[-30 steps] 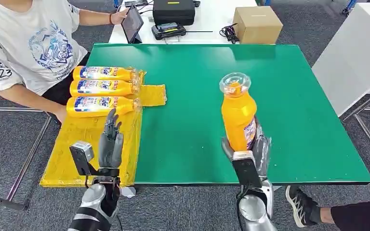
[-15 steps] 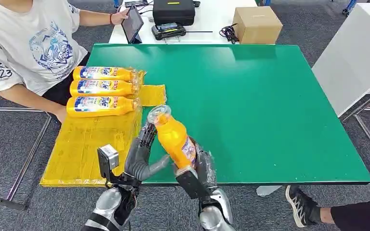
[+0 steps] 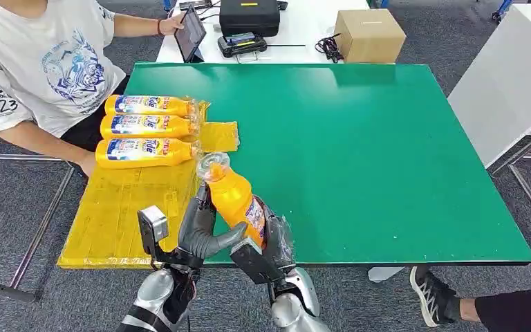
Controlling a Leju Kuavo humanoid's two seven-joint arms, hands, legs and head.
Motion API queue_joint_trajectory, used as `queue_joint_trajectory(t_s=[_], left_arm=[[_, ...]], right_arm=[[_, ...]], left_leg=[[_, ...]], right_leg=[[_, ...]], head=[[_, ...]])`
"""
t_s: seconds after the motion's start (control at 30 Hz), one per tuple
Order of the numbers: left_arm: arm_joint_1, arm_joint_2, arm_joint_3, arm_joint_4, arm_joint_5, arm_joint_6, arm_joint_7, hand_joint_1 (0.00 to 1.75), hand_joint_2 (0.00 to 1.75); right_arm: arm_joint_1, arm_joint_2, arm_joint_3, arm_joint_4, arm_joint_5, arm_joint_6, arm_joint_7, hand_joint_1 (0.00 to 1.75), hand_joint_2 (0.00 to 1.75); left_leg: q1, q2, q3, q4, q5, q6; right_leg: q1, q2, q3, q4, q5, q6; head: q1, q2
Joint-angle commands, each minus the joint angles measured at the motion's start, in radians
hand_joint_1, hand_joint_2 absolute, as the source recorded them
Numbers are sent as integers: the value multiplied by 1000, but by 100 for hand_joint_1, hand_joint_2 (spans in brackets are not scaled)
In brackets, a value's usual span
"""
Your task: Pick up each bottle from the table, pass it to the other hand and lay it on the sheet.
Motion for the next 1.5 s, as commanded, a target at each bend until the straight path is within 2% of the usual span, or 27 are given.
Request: queue_joint_trajectory(t_s=[0.03, 0.2, 0.5, 0.7, 0.8, 0.83, 0.87, 0.9, 0.93, 1.17, 1.3, 1.5], left_arm=[[-43, 30, -38, 78, 22, -31, 35, 0, 175], [-76, 20, -12, 164, 145, -86, 101, 0, 175], [-79, 21, -10, 171, 158, -90, 106, 0, 175], [-105, 27, 1, 223, 270, -124, 149, 0, 175], [-109, 33, -9, 222, 287, -120, 149, 0, 175], [-109, 33, -9, 222, 287, -120, 149, 0, 175], [-108, 34, -11, 223, 286, -116, 150, 0, 175], [-105, 35, -14, 217, 284, -118, 139, 10, 175], [-104, 35, -16, 215, 279, -114, 130, 175, 175], [-65, 13, 22, 110, 348, -120, 76, 175, 175], [-59, 2, 48, 77, 356, -71, 54, 175, 175], [-71, -5, 68, 65, 319, 11, 11, 175, 175]], right_arm=[[-88, 20, 111, 197, 31, 1, 10, 175, 175], [-107, 27, 186, 262, 99, -54, 1, 175, 175], [-111, 26, 190, 269, 99, -53, 3, 175, 175], [-123, 28, 222, 309, 109, -73, 2, 175, 175], [-130, 27, 226, 325, 93, -77, -9, 175, 175], [-130, 27, 226, 325, 93, -77, -9, 175, 175], [-130, 29, 222, 324, 83, -69, -10, 175, 175], [-131, 29, 226, 325, 84, -66, -10, 175, 175], [-132, 27, 229, 327, 87, -67, -5, 175, 175], [-134, 24, 239, 341, 81, -55, 4, 175, 175], [-132, 30, 241, 351, 80, -50, 7, 175, 175], [-133, 32, 236, 347, 72, -59, 8, 175, 175]], left_leg=[[1, 3, 6, -1, -2, -2], [1, 2, 5, -1, -2, -1], [1, 1, 6, -1, -2, -2], [1, 2, 8, -1, -3, -2], [1, 0, 3, 0, -1, -1], [2, 1, 8, 0, -3, -2], [1, 1, 7, 0, -3, -2], [1, 1, 4, 0, -2, -2], [1, 1, 4, 0, -2, -1], [2, 2, 6, 0, -3, -2], [1, 2, 2, 0, -1, -1], [2, 1, 6, 1, -3, -2]], right_leg=[[1, 2, 6, -1, -1, -2], [1, 2, 4, -1, -1, -2], [1, 0, 5, -1, -2, -2], [1, 1, 7, -1, -2, -3], [1, -1, 3, 0, -1, -1], [2, 0, 8, -1, -3, -3], [2, -1, 6, 0, -3, -3], [1, 0, 4, 0, -2, -2], [1, 0, 4, 0, -2, -2], [2, 0, 6, 0, -3, -3], [1, 0, 2, 0, -1, -1], [2, -1, 5, 0, -3, -3]], head=[[0, 0], [0, 0], [0, 0], [0, 0], [0, 0], [0, 0], [0, 0], [0, 0], [0, 0], [0, 0], [0, 0], [0, 0]])
